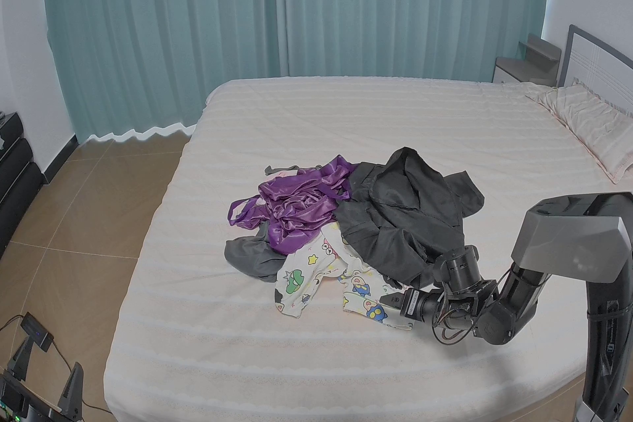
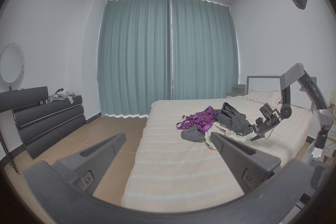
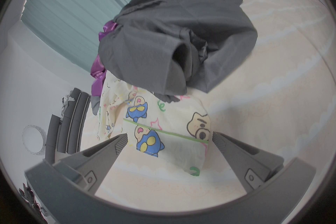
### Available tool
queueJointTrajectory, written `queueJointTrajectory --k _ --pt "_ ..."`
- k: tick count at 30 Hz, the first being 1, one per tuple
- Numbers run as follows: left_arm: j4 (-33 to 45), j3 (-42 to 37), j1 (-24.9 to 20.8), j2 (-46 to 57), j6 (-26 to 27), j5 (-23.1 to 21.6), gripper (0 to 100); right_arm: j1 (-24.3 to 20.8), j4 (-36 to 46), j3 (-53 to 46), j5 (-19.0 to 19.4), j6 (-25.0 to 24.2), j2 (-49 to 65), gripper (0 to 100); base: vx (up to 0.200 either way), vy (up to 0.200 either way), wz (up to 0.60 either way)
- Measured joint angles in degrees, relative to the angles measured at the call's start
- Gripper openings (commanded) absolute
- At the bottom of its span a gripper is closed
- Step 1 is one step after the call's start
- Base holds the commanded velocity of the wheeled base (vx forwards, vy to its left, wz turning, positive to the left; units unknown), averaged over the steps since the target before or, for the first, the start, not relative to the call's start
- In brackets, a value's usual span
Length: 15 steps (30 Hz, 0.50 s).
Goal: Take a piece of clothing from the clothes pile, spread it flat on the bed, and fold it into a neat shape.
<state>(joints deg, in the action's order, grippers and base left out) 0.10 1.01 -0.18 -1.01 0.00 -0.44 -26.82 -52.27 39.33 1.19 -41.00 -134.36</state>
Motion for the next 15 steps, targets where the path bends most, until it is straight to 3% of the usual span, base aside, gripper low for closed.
queueJointTrajectory --k 15 --pt "0.0 0.0 0.0 0.0 0.0 0.0 100 0.1 0.7 4.2 1.5 1.6 -3.2 100 0.0 0.0 0.0"
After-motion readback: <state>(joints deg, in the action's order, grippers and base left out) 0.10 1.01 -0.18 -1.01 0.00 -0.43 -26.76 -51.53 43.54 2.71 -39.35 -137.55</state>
